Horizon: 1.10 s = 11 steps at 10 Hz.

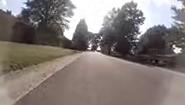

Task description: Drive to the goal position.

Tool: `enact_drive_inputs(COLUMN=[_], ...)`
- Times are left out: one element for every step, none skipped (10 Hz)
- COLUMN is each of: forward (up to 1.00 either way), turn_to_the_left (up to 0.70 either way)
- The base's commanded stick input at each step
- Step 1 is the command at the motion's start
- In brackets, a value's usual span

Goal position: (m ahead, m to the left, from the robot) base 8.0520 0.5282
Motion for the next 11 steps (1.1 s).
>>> enact_drive_inputs(forward=[1.00, 1.00, 1.00, 1.00, 1.00, 1.00, 1.00, 1.00, 1.00, 1.00, 1.00], turn_to_the_left=[0.00, 0.38, 0.40, 0.35, 0.09, 0.04, 0.01, 0.00, 0.00, 0.00, 0.00])
